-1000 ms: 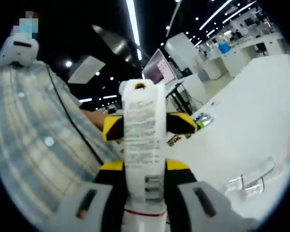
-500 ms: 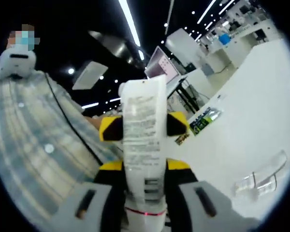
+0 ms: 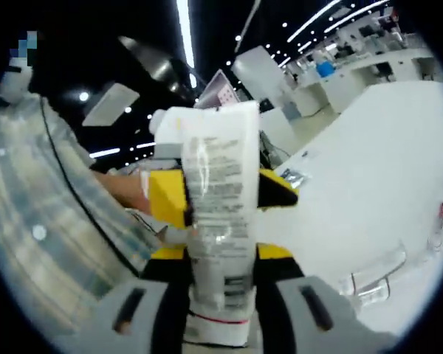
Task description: Arrange the skincare products in the storage area until every visible bottle or jar stands upright without overlapping.
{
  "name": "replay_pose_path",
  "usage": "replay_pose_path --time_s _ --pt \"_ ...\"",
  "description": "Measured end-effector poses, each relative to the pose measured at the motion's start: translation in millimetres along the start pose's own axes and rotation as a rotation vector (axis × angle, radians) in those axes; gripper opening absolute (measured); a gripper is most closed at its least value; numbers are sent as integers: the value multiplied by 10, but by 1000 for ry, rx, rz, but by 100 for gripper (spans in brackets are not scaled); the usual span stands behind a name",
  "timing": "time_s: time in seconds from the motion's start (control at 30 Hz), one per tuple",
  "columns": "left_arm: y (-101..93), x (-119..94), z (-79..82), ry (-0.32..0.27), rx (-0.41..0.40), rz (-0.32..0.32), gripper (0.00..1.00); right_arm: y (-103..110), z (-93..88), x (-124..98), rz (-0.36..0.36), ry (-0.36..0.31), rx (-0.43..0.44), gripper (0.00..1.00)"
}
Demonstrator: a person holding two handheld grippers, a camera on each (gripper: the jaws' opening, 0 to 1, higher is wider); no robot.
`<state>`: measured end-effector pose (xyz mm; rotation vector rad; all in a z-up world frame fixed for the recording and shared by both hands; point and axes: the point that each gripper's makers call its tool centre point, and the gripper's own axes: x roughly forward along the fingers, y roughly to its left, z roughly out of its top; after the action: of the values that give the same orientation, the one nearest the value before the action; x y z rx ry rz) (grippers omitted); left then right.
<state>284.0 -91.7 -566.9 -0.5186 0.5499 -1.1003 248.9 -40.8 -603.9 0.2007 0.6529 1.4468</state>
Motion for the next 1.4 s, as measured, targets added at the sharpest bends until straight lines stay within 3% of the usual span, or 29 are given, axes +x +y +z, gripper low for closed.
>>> replay_pose_path --time_s 0.03,0.07,0.1,0.13,0.23,0.5,0.6,0.67,0.7,0.83,1.07,1.27,1.4 --pt "-22 1 2 10 -18 -5 17 -21 16 -12 -20 -3 -19 27" --pt "35 0 45 -8 4 31 14 -47 21 -20 -35 1 -20 27" --pt "119 -22 -40 46 65 89 14 -42 32 -14 -33 -3 2 26" --pt "5 8 -45 51 54 33 14 -34 26 -15 -26 0 -3 26" --pt "74 19 -81 82 131 63 14 -117 -10 33 -69 10 -53 26" --pt "246 -32 44 32 16 126 13 -160 75 46 -100 -20 -29 28" --pt "319 -65 47 28 14 184 13 -229 60 30 -152 15 -113 28" --pt "287 -73 49 37 36 155 13 -195 52 34 -133 20 -101 28" --pt "213 -73 80 31 73 104 13 -171 58 33 -114 16 -95 28" --pt "53 -91 139 46 119 15 13 -50 77 -14 -22 7 -116 30" --pt "-311 -62 59 167 228 -166 13 185 214 -158 162 -67 -73 33" --pt "-783 -5 2 230 272 -381 13 380 185 -237 302 -73 -61 42" --pt "-1022 3 -38 275 318 -496 13 651 152 -342 465 -64 6 41"
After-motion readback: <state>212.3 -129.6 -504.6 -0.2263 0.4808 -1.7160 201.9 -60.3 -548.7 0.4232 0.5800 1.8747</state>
